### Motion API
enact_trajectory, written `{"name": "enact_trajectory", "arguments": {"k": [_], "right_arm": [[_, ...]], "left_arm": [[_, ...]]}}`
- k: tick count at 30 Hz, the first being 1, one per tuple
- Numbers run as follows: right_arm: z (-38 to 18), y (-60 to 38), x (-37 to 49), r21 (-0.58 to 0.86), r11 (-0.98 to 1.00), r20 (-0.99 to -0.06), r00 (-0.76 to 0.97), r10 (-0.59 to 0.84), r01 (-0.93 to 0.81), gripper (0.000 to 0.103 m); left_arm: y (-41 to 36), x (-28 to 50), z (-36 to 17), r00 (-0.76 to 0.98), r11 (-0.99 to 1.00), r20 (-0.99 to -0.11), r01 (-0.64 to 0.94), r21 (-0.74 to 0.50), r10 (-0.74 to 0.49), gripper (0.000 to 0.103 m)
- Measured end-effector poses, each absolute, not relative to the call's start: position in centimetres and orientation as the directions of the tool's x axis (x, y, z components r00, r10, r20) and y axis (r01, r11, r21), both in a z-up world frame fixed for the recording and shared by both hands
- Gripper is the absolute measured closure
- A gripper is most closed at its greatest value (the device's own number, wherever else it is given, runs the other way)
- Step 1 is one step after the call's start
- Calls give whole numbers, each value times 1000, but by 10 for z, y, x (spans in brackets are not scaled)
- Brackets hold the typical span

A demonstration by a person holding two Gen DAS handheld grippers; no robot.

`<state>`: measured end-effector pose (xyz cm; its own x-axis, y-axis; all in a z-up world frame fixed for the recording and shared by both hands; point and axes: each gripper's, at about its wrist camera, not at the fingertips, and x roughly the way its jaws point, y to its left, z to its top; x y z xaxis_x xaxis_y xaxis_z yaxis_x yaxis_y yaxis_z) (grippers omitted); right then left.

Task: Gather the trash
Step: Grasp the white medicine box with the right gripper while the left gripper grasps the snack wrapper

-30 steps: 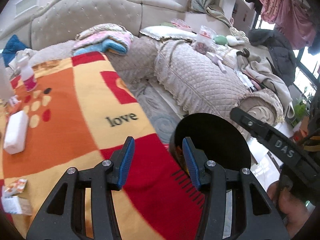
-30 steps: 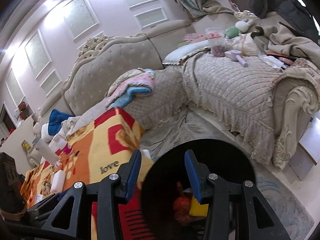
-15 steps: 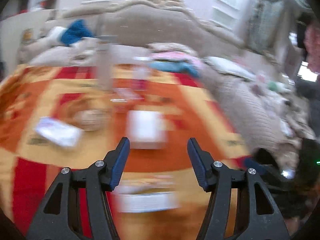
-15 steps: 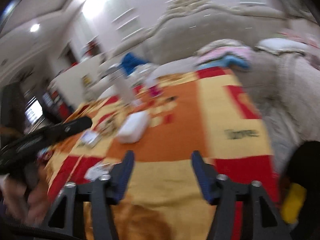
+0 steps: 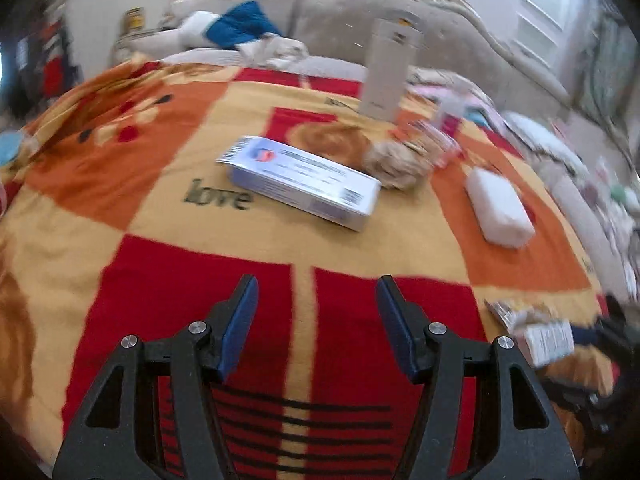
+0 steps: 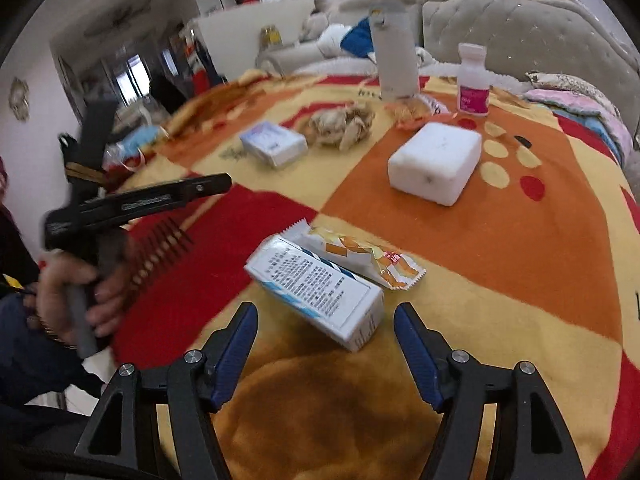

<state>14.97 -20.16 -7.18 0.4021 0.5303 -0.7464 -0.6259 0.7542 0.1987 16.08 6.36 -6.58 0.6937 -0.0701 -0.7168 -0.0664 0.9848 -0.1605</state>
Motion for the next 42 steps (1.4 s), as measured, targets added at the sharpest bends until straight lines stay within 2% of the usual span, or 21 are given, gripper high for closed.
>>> {"name": "enact_trajectory", "arguments": {"k": [4, 5, 6, 8, 12, 16, 19, 22, 27, 30, 33, 35, 36, 37, 42], "right_arm": [[-73, -191, 163, 187, 761, -749, 411, 520, -621, 35], [-72, -189, 164, 193, 758, -747, 408, 525, -623, 40], [-72, -188, 166, 199, 752, -746, 401, 532, -628, 56], [-70, -188, 160, 225, 722, -742, 365, 562, -654, 64], [-60, -192, 135, 225, 680, -713, 358, 603, -698, 66], [-53, -209, 118, 212, 697, -708, 384, 593, -685, 66], [-45, -243, 117, 217, 767, -690, 461, 559, -604, 66], [-42, -291, 123, 240, 867, -687, 555, 470, -437, 66], [-41, -330, 122, 259, 916, -690, 605, 398, -307, 66], [-38, -332, 119, 245, 919, -693, 607, 388, -309, 66], [-38, -331, 123, 242, 919, -696, 604, 388, -312, 66], [-39, -333, 122, 245, 918, -694, 605, 390, -312, 66], [-39, -332, 122, 248, 917, -691, 606, 393, -313, 66], [-38, -331, 122, 245, 917, -688, 610, 392, -314, 66], [-34, -332, 118, 245, 915, -665, 630, 400, -321, 66]], "left_arm": [[66, 166, -69, 668, 979, -737, -58, -195, -108, 43], [69, 168, -71, 656, 974, -744, -59, -220, -128, 43], [72, 168, -71, 655, 968, -741, -57, -243, -147, 43], [76, 167, -70, 659, 960, -732, -53, -273, -172, 42], [72, 169, -67, 652, 958, -732, -30, -284, -196, 42], [44, 177, -53, 663, 966, -709, 92, -241, -240, 42], [10, 183, -48, 622, 942, -708, 244, -231, -334, 40], [-34, 187, -53, 525, 879, -738, 435, -195, -423, 40], [-77, 189, -59, 492, 796, -766, 604, -41, -413, 40], [-88, 198, -68, 441, 760, -801, 649, -25, -404, 39], [-90, 197, -69, 439, 754, -799, 656, -26, -410, 40], [-89, 191, -69, 454, 766, -792, 642, -28, -409, 50], [-88, 189, -68, 460, 773, -788, 633, -31, -409, 67], [-86, 184, -67, 464, 782, -785, 622, -41, -410, 77], [-75, 161, -64, 531, 839, -765, 544, -21, -364, 89]]}}
